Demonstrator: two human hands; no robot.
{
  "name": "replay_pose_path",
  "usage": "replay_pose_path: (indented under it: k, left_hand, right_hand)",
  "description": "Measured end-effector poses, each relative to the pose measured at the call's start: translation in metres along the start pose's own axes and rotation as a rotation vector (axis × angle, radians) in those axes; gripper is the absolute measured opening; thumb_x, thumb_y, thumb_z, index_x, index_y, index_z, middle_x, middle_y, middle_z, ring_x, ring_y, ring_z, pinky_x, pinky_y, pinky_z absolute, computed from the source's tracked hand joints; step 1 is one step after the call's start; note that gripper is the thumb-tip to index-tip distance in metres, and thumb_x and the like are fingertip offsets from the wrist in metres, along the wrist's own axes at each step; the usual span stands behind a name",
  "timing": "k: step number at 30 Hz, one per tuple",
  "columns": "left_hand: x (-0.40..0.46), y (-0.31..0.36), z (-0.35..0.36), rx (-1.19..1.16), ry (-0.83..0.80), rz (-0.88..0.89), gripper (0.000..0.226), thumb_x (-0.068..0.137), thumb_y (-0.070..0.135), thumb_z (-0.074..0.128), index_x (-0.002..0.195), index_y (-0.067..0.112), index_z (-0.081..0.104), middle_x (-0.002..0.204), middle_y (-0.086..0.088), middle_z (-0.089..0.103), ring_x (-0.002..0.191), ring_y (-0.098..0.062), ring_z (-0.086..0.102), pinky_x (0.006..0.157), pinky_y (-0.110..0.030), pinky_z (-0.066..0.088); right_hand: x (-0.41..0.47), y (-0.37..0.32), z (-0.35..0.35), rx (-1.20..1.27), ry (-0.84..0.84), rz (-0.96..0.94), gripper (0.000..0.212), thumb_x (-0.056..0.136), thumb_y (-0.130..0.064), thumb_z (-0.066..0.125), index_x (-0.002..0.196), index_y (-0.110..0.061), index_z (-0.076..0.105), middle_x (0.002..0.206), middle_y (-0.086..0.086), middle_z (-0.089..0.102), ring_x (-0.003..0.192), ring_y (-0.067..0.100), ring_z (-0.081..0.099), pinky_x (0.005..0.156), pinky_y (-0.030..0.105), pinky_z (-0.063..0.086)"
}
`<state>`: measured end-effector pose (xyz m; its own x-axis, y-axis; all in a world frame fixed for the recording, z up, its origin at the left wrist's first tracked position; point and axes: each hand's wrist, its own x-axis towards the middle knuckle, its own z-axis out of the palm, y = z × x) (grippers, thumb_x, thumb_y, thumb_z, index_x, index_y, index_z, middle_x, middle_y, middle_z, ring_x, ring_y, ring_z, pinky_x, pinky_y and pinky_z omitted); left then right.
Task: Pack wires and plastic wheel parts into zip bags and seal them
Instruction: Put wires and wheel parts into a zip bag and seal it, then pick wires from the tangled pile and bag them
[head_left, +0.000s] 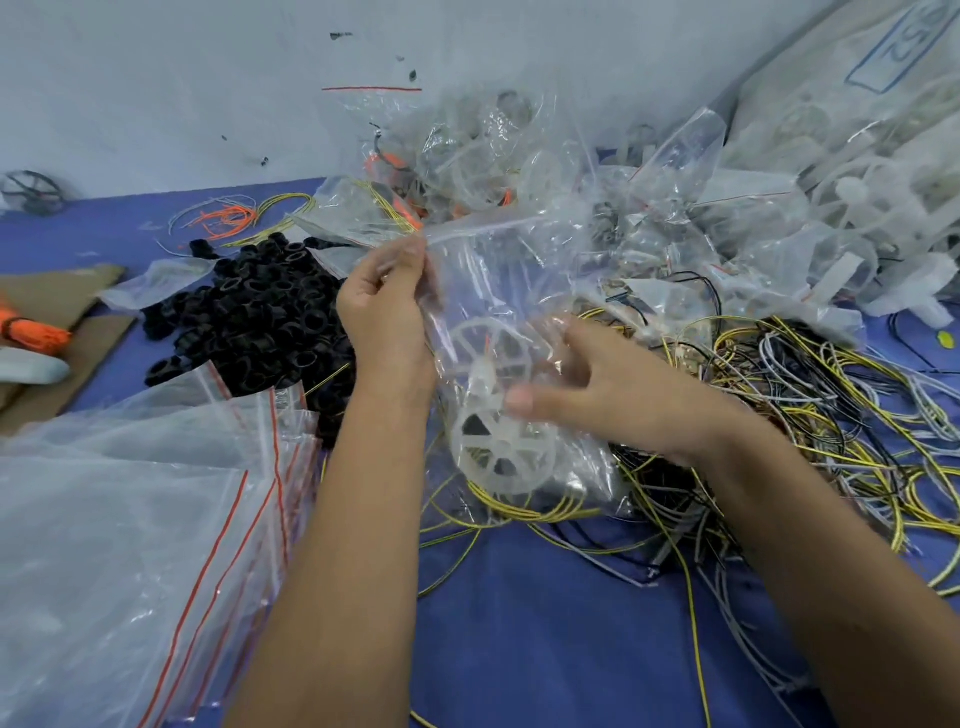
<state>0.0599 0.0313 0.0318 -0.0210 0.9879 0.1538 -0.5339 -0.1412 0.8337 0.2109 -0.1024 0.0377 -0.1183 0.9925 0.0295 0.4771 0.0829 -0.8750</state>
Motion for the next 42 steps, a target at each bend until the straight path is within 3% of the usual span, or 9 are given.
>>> replay_pose_path:
  k: [7,10,13,19,25,30,34,39,42]
  left_hand:
    - [0.007,0.007,-0.002,0.625,-0.043,-0.233,0.042,0.101,0.051,0.057,0.087,0.012,0.063,0.093,-0.017,0.073,0.079,-0.033,0.071,0.084,-0.047,0.058]
    - [0.008,0.027,-0.001,0.884,-0.190,-0.375,0.070,0.092,0.081,0.036,0.100,0.020,0.068,0.107,-0.009,0.073,0.071,-0.019,0.074,0.070,-0.040,0.058]
    - [0.011,0.042,0.019,0.653,-0.250,-0.418,0.069,0.094,0.079,0.037,0.114,0.022,0.070,0.101,-0.010,0.077,0.072,-0.028,0.077,0.063,-0.042,0.065]
    - [0.051,0.063,0.075,0.262,0.051,-0.090,0.033,0.104,0.044,0.051,0.104,0.011,0.053,0.095,-0.013,0.061,0.064,-0.025,0.061,0.062,-0.037,0.056]
    - [0.052,0.052,0.048,0.438,0.074,-0.008,0.021,0.101,0.032,0.052,0.090,0.014,0.052,0.086,-0.007,0.065,0.056,-0.021,0.061,0.058,-0.032,0.049]
    - [0.047,0.063,-0.004,0.597,0.164,0.037,0.018,0.100,0.026,0.052,0.084,0.018,0.055,0.091,-0.011,0.073,0.084,-0.036,0.071,0.092,-0.055,0.056]
    - [0.043,0.088,-0.060,0.673,0.210,0.146,0.016,0.100,0.024,0.050,0.086,0.018,0.056,0.071,-0.002,0.072,0.050,-0.020,0.058,0.060,-0.035,0.048]
    - [0.037,0.112,-0.118,0.621,0.328,0.118,0.027,0.106,0.024,0.047,0.080,0.019,0.053,0.063,-0.002,0.065,0.041,-0.013,0.048,0.042,-0.021,0.033]
    - [0.032,0.121,-0.135,0.593,0.354,0.097,0.026,0.105,0.023,0.047,0.081,0.018,0.055,0.063,-0.002,0.065,0.043,-0.014,0.047,0.042,-0.021,0.033]
  right_hand:
    - [0.007,-0.001,-0.006,0.160,0.192,0.106,0.021,0.079,-0.030,0.085,0.086,-0.012,0.078,0.074,0.009,0.074,0.066,0.010,0.067,0.060,0.022,0.046]
    - [0.022,-0.005,-0.026,0.286,0.373,0.186,0.016,0.079,-0.026,0.085,0.080,-0.011,0.079,0.069,0.004,0.069,0.058,0.014,0.064,0.055,0.019,0.045]
    - [0.065,-0.019,-0.050,0.427,0.516,0.204,0.042,0.081,-0.021,0.084,0.098,0.015,0.069,0.084,0.019,0.063,0.066,0.023,0.059,0.062,0.030,0.045]
    - [0.175,-0.086,-0.114,0.892,0.633,-0.017,0.024,0.089,-0.012,0.078,0.098,0.000,0.058,0.091,0.015,0.060,0.076,0.020,0.064,0.075,0.031,0.062]
    - [0.190,-0.084,-0.061,0.382,0.584,0.172,0.010,0.092,0.000,0.062,0.093,-0.006,0.054,0.077,0.012,0.054,0.063,0.020,0.055,0.055,0.029,0.050]
    - [0.138,-0.077,0.042,0.227,0.359,0.075,0.021,0.088,-0.001,0.063,0.071,-0.012,0.063,0.081,0.025,0.071,0.067,0.034,0.069,0.061,0.040,0.060]
    - [0.102,-0.087,0.119,-0.228,0.142,-0.114,0.011,0.086,-0.019,0.071,0.076,-0.014,0.070,0.069,0.003,0.069,0.064,0.021,0.063,0.059,0.028,0.048]
    - [0.073,-0.099,0.193,-0.643,-0.048,-0.183,0.071,0.071,-0.070,0.075,0.113,-0.016,0.056,0.113,0.009,0.059,0.098,0.034,0.061,0.076,0.039,0.048]
    - [0.077,-0.096,0.204,-0.664,-0.079,-0.157,0.055,0.074,-0.053,0.082,0.107,-0.015,0.060,0.111,0.010,0.060,0.100,0.033,0.061,0.078,0.037,0.047]
